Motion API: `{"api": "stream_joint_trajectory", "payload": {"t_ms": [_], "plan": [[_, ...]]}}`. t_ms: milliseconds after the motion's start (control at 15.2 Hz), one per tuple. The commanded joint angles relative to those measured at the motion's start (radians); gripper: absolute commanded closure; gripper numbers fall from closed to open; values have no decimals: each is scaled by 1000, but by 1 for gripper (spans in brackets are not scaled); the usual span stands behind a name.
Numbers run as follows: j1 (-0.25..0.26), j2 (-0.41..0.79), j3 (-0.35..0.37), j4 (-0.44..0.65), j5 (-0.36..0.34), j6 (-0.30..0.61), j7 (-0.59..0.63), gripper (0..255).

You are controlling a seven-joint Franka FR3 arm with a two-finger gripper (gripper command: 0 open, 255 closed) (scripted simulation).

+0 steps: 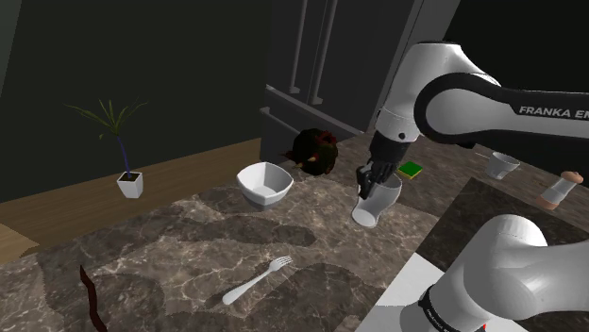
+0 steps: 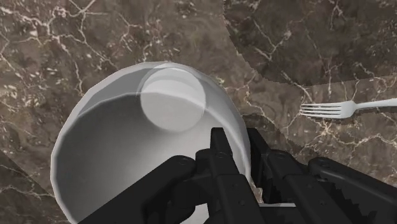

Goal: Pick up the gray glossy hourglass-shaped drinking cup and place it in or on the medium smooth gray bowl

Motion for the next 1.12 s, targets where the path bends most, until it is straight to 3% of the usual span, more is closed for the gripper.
{"api": "stream_joint_trajectory", "payload": {"t_ms": [0, 594, 1056], "plan": [[-2, -4, -5, 26, -4, -30, -1, 255], [-7, 5, -14, 142, -14, -137, 3, 255], [-16, 307, 46, 359, -4, -47, 54, 255]]}}
